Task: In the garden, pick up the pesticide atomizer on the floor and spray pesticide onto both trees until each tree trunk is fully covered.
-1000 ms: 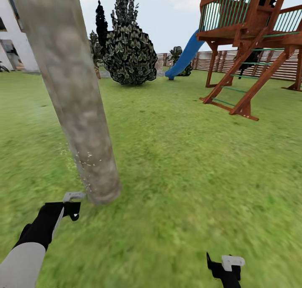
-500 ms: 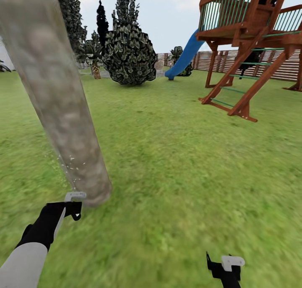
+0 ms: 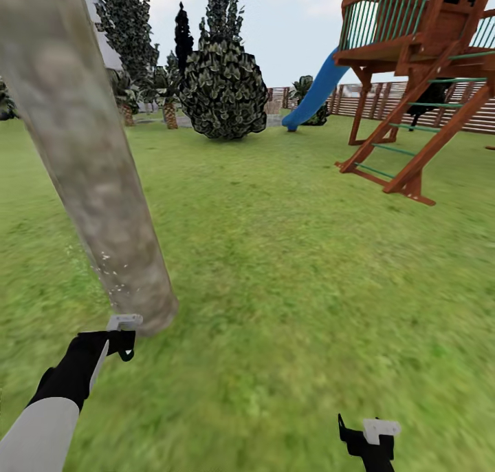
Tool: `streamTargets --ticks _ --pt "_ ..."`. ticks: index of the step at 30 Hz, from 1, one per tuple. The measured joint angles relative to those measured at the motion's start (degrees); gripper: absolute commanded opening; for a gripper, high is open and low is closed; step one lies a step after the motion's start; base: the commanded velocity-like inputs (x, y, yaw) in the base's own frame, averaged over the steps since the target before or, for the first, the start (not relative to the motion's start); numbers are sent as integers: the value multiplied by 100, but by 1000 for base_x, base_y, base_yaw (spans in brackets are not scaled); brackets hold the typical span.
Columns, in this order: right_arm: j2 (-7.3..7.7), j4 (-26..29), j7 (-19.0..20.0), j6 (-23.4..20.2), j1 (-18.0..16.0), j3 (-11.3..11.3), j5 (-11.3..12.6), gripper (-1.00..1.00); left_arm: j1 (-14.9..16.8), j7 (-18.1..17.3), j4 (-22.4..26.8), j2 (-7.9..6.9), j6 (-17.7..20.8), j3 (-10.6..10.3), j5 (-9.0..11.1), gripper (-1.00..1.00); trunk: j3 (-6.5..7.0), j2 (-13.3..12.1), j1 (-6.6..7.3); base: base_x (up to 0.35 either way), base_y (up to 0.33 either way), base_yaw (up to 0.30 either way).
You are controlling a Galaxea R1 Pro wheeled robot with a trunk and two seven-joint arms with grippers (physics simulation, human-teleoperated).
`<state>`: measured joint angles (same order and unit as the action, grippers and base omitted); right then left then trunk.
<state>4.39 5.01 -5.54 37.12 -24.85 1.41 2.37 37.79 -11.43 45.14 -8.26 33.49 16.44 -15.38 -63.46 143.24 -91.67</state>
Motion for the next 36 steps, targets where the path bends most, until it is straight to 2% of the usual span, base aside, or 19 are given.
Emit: streamTargets --ticks 6,15,19,20,22,23,25,27,31,34,36 --pt "0 0 0 -2 1 0 0 100 0 30 1 0 0 0 0 -100 0 0 0 20 -275 256" --pt "9 0 0 4 -1 0 0 100 0 36 -6 -6 9 7 -11 -100 0 0 0 175 -238 15" --pt "-3 0 0 -2 -1 3 -6 100 0 37 -6 -19 10 15 -20 -100 0 0 0 182 -148 218" --pt "-5 0 0 -3 0 0 -3 100 0 33 -6 -50 16 52 -30 -100 0 0 0 25 -15 274" --pt "4 0 0 -2 0 -2 1 100 0 37 -6 -30 21 263 -32 -100 0 0 0 6 -4 277" --pt "7 0 0 -2 0 -1 1 100 0 41 -20 -27 24 281 -32 -100 0 0 0 2 -1 276" --pt "8 0 0 -3 1 -1 0 100 -2 44 -305 -72 8 301 -52 -100 -1 0 0 1 0 150" --pt "9 0 0 3 0 0 0 100 -1 38 -698 -201 -23 296 -69 -100 0 0 0 9 0 17" --pt "9 0 0 4 0 0 0 100 0 36 -764 -99 -25 251 -47 -100 0 0 0 254 4 2" --pt "9 0 0 5 -1 0 0 100 -1 48 -822 -187 -28 282 -85 -100 0 0 0 263 6 0" --pt "9 0 0 2 -1 0 0 100 -66 181 -827 -246 -44 268 -97 -100 0 0 0 31 0 20"
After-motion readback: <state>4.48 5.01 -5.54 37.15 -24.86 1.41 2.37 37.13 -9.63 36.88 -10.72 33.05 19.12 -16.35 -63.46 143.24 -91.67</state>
